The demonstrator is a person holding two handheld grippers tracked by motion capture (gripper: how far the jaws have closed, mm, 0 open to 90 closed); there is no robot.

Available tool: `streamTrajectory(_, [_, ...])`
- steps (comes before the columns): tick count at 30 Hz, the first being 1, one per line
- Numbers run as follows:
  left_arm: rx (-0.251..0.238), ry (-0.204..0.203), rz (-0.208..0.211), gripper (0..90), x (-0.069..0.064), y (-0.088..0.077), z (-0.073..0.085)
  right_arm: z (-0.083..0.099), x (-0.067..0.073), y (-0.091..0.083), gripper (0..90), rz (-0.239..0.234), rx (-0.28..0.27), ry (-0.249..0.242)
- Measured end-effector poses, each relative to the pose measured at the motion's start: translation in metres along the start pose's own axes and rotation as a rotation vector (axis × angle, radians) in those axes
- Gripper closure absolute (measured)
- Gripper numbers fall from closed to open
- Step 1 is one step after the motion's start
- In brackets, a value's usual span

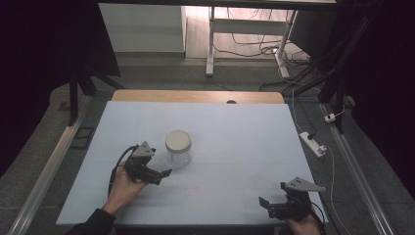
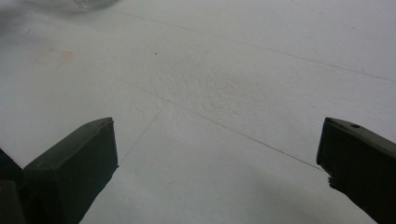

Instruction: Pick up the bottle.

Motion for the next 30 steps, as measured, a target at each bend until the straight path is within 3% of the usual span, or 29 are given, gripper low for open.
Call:
streamTrajectory(11, [-0.012,0.012,0.021,0.0,0.004,0.028,-0.018,0.000,0.000,0.000,0.0,-0.004,0.002,0.000])
streamTrajectory(15, [-0.030,-0.004,0.056,0.0,0.007,0.039,-0.026,0.000,0.000,0.001,0.0,-0.006,0.005,-0.003])
streamTrajectory(18, [-0.036,0.004,0.064,0.0,0.007,0.045,-0.032,0.001,0.000,0.001,0.0,-0.008,0.008,-0.002])
streamTrajectory(23, [-0.024,0.026,0.054,0.0,0.007,0.055,-0.036,0.001,0.001,0.001,0.0,-0.011,0.009,-0.002])
streamTrajectory(28, [-0.013,0.015,0.064,0.0,0.006,0.061,-0.038,0.001,0.001,0.001,0.0,-0.014,0.010,-0.004])
streamTrajectory(30, [-0.006,0.021,0.048,2.0,0.007,0.061,-0.038,0.001,0.001,0.001,0.0,-0.015,0.010,-0.006])
Point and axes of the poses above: each handheld gripper's, and its own axes: y roughly forward along the jaws, z roughly out of its underside, x roughly to its left, the point moved 10 cm from there along y, roughly forward along the jaws, and after that the axes turned 5 degrees about -z, right-handed, at the moved point
